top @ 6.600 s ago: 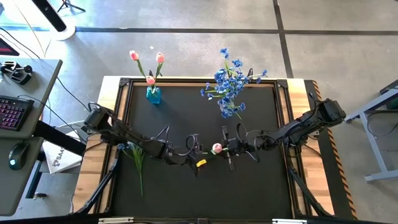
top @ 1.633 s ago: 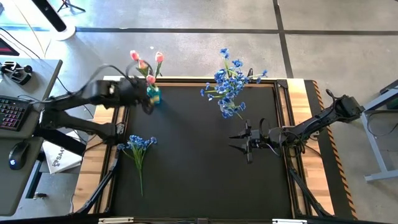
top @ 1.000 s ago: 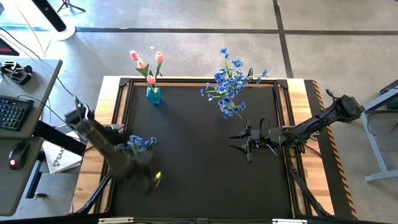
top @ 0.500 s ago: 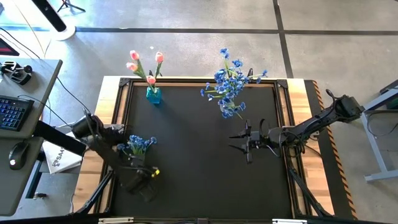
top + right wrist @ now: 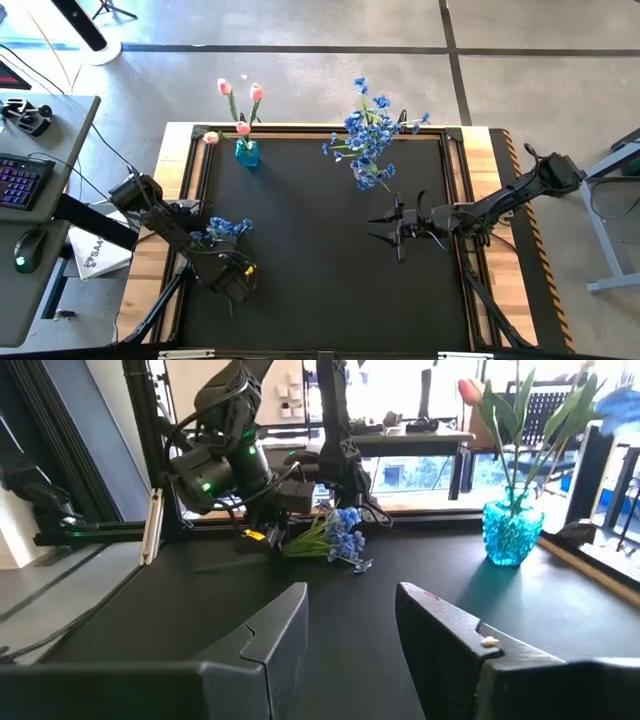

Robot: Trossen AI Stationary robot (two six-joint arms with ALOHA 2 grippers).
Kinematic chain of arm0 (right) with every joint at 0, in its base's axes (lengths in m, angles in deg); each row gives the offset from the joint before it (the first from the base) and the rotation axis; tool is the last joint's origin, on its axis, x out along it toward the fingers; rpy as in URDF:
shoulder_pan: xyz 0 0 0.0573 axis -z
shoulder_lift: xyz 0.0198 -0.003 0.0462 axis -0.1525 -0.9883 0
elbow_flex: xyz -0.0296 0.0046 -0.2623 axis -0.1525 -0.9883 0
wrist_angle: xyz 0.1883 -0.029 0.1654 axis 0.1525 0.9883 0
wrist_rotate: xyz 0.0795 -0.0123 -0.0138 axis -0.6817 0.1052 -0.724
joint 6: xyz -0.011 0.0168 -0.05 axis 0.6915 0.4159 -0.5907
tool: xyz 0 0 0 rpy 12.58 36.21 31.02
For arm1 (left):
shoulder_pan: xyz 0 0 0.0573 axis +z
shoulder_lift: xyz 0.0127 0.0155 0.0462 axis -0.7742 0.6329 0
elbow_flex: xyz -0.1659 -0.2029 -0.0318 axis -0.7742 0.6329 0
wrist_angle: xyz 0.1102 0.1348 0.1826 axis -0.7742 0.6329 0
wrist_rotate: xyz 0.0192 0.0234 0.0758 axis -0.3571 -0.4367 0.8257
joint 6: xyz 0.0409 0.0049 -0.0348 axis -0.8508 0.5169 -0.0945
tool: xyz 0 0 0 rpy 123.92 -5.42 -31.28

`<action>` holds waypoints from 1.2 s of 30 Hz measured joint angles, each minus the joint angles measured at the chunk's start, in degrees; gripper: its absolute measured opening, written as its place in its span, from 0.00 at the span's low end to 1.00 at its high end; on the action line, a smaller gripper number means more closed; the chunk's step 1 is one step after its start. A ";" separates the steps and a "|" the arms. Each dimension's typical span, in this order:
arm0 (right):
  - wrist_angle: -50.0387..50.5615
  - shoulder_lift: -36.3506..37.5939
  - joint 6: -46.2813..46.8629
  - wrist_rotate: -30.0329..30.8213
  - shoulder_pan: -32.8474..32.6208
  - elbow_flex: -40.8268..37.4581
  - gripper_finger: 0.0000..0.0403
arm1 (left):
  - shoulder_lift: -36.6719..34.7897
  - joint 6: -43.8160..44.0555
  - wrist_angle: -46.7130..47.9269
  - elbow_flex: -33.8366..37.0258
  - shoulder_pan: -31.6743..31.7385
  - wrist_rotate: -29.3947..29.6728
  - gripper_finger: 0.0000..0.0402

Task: Sort flowers into vase by color
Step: Put the blue flowers into the transparent flower vase

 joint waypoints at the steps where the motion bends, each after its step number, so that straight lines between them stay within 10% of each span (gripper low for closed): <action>1: 0.24 0.00 0.55 -0.13 0.00 0.00 0.37 | -0.02 -1.06 0.00 0.08 0.04 0.02 0.42; 14: 2.44 -0.05 1.64 -10.35 0.00 0.00 0.37 | -6.39 -17.59 -3.12 -5.40 0.35 28.12 0.03; 23: 2.07 -4.59 1.90 -10.63 0.26 0.05 0.39 | -5.24 -68.83 -41.15 -6.93 1.31 63.42 0.02; 28: 0.48 -9.99 1.88 -10.56 0.81 3.70 0.49 | -2.99 -95.74 -63.85 -6.93 5.47 65.18 0.01; 36: 0.32 -20.06 1.70 -7.83 1.51 13.74 0.62 | 1.52 -121.02 -86.06 -6.92 12.33 51.53 0.01</action>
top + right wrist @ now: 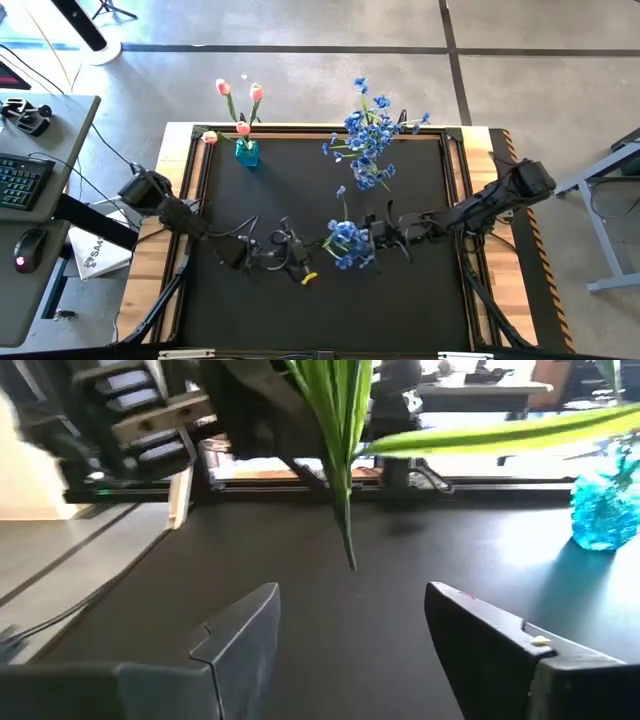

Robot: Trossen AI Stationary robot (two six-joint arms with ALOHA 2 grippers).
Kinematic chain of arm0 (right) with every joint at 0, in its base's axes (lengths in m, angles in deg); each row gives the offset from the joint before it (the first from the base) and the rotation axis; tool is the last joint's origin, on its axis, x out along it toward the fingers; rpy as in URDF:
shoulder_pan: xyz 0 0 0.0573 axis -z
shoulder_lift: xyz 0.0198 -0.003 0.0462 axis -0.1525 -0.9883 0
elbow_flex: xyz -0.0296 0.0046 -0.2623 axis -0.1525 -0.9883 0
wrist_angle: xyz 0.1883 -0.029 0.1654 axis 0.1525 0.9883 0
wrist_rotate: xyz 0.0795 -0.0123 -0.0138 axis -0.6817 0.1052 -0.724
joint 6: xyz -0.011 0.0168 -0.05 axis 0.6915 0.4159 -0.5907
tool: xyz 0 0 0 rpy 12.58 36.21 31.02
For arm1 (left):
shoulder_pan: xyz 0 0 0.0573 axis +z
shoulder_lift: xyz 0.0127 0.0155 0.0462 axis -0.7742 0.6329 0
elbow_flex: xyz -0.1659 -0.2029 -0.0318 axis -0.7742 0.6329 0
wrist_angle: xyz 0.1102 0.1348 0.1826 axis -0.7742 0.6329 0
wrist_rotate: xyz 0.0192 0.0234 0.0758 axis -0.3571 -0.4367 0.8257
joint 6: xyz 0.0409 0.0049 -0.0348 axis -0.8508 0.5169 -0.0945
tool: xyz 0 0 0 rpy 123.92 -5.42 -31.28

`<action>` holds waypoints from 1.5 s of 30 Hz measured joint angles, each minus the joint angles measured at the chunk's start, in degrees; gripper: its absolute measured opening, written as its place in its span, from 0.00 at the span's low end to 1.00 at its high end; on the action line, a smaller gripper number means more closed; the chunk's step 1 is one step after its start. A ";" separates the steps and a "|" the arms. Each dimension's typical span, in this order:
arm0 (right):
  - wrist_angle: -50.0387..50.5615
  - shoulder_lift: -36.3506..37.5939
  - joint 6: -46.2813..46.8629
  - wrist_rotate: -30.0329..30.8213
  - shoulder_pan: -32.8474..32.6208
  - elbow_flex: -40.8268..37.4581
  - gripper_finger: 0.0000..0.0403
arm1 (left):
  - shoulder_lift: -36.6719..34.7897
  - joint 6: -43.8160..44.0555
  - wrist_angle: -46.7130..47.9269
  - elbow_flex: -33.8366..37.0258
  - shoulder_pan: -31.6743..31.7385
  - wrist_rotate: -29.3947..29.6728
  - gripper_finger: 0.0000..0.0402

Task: Sort flowers into vase by color
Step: Put the blue flowers into the transparent flower vase

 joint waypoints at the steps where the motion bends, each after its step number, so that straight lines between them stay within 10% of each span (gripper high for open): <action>1: 0.05 -0.82 -0.30 0.41 0.02 1.01 0.62 | 0.32 -0.66 -0.85 0.01 0.50 -0.70 0.01; 16: -1.07 -7.37 -7.96 0.86 -0.47 10.67 0.45 | 0.50 -0.48 -6.70 -0.01 4.24 -10.62 0.01; 29: -0.79 -7.40 -5.92 -1.57 0.12 9.69 0.03 | -0.02 5.87 -0.64 -0.10 4.61 -12.29 0.12; 39: -21.42 -7.40 -0.87 -1.31 3.14 -3.95 0.02 | -6.37 17.33 23.37 -0.03 3.58 -11.74 0.35; 45: -30.03 -7.35 -1.12 -2.65 2.83 -7.95 0.01 | -2.65 13.51 19.55 -0.02 3.97 -12.02 0.37</action>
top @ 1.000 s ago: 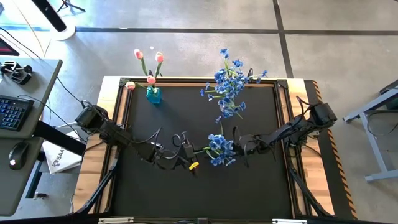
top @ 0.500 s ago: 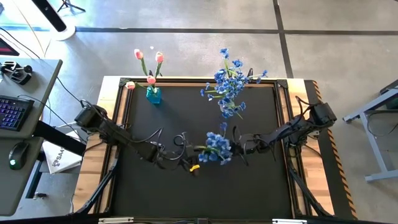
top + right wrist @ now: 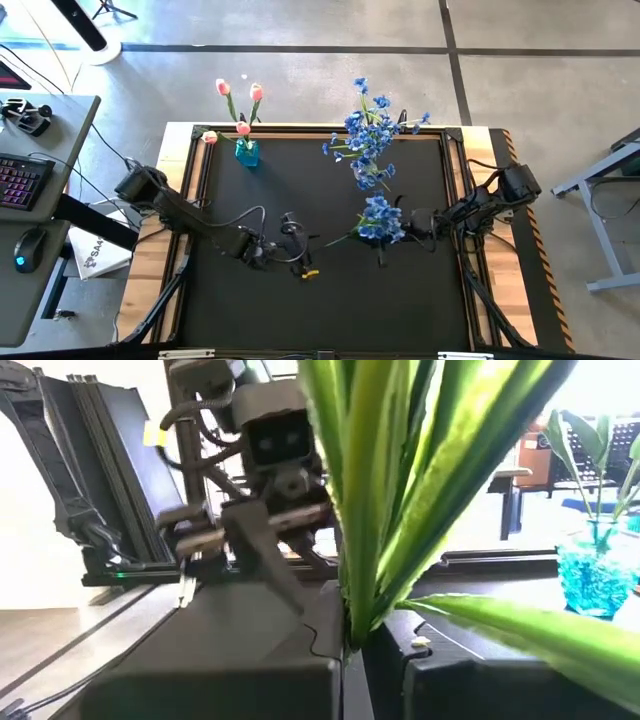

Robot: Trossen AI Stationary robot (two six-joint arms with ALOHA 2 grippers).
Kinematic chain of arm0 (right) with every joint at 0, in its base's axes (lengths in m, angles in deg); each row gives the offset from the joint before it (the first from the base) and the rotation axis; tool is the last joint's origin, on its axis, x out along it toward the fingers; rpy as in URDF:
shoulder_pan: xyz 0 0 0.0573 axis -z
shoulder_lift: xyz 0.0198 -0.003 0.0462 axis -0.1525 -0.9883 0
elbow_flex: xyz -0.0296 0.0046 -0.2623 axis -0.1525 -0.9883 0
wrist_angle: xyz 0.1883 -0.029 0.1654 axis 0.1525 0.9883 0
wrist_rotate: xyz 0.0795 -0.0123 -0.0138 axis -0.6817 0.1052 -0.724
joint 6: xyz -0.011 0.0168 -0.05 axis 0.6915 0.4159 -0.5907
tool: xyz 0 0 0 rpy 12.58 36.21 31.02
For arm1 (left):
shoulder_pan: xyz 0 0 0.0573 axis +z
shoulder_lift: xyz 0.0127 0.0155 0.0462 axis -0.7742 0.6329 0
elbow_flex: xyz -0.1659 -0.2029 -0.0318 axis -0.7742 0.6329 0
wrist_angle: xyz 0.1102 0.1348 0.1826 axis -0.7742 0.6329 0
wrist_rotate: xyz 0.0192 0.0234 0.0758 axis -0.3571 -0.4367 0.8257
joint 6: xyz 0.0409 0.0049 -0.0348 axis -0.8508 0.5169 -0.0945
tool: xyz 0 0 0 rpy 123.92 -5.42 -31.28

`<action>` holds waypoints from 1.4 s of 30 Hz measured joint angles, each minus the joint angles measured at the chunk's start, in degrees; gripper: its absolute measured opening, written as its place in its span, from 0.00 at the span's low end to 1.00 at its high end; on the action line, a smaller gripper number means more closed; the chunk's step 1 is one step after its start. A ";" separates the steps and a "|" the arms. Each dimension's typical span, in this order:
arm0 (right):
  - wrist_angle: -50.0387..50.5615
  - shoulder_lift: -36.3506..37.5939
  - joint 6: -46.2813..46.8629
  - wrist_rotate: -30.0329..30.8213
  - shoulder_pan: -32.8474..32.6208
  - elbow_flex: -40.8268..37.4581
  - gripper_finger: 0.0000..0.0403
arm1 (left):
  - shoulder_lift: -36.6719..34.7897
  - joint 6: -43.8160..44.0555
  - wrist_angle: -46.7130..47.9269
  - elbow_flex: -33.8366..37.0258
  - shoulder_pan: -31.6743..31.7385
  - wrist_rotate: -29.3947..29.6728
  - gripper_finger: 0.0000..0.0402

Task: Sort flowers into vase by color
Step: Put the blue flowers into the transparent flower vase

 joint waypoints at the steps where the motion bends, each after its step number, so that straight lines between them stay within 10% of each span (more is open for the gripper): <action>1: 0.07 0.00 -0.03 -0.27 0.00 0.02 0.01 | 1.41 -2.39 -3.22 0.01 0.31 -0.38 0.37; 12: 0.02 0.00 -0.16 -0.39 0.01 0.09 0.01 | 12.10 -11.77 -23.48 -0.01 2.56 -2.54 0.35; 25: 0.26 0.02 -2.08 -0.67 -0.01 0.11 0.12 | 13.32 -9.53 -24.29 0.01 4.09 -3.88 0.02; 42: 26.63 21.91 -2.32 4.39 -0.03 0.04 0.60 | 13.32 -15.32 -31.65 0.01 1.97 7.63 0.00</action>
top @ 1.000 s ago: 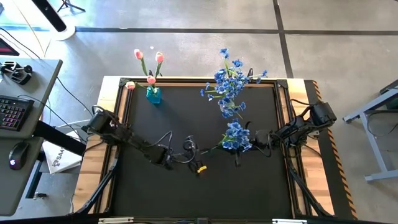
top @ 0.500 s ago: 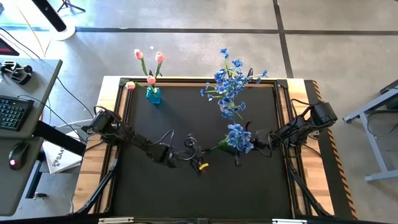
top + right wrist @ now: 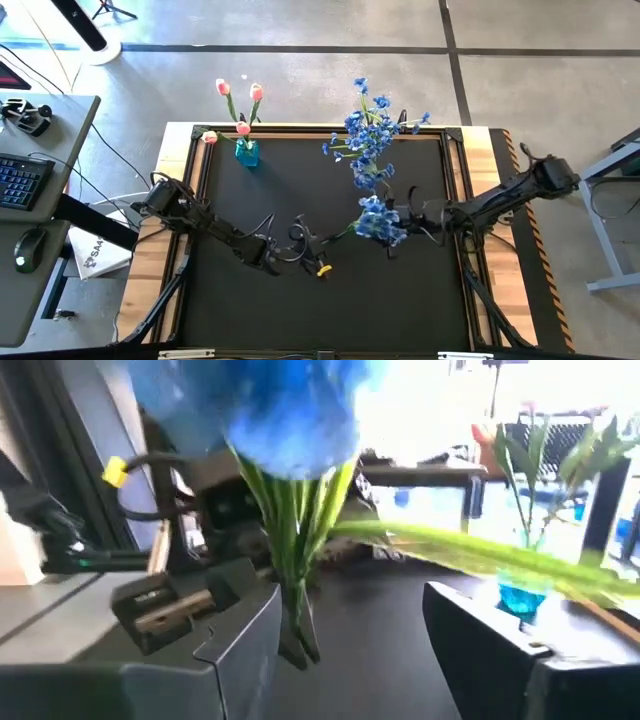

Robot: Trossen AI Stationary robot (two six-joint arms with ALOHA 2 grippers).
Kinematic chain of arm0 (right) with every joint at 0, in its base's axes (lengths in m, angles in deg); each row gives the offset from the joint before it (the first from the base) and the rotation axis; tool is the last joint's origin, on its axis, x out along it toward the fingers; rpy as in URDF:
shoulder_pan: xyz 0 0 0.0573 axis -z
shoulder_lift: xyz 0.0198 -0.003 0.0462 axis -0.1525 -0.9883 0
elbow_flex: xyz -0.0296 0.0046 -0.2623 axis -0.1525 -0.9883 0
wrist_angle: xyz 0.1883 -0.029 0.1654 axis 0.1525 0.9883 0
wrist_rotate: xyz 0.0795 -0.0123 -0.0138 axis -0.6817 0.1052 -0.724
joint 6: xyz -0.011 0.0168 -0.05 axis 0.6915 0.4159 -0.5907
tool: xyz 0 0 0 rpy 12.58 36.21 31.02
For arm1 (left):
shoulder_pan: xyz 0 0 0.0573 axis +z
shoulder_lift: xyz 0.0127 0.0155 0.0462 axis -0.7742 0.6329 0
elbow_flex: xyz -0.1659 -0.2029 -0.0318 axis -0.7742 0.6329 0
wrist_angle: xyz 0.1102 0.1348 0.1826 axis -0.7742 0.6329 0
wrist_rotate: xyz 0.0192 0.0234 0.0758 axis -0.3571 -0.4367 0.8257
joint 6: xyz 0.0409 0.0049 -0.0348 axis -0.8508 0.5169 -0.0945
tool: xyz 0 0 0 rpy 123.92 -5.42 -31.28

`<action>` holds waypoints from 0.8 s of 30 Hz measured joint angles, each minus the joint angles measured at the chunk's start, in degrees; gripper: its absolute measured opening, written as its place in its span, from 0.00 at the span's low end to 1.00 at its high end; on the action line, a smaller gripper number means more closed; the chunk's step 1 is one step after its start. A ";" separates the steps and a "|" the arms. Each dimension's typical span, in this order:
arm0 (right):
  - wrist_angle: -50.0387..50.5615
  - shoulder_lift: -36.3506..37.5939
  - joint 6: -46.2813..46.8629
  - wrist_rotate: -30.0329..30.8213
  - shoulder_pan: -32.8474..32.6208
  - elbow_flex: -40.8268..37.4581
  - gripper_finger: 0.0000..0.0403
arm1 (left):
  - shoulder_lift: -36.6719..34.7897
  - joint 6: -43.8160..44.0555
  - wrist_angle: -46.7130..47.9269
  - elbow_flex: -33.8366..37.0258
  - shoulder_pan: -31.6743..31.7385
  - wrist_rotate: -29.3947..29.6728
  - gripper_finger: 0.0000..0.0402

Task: Sort flowers into vase by color
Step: Put the blue flowers into the transparent flower vase

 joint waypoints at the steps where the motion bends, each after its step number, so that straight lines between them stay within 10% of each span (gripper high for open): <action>1: -0.04 0.66 -0.35 -0.54 -0.15 0.01 0.60 | 0.00 -0.42 -0.56 0.00 0.00 -0.22 0.00; 15: 3.71 -3.48 -5.94 1.91 -3.62 10.15 0.50 | 0.00 -0.87 -2.50 -0.02 0.94 -4.46 0.00; 24: 7.49 -1.04 -8.20 5.02 -6.08 11.47 0.25 | 0.37 1.84 0.23 -0.02 0.90 -5.09 0.00</action>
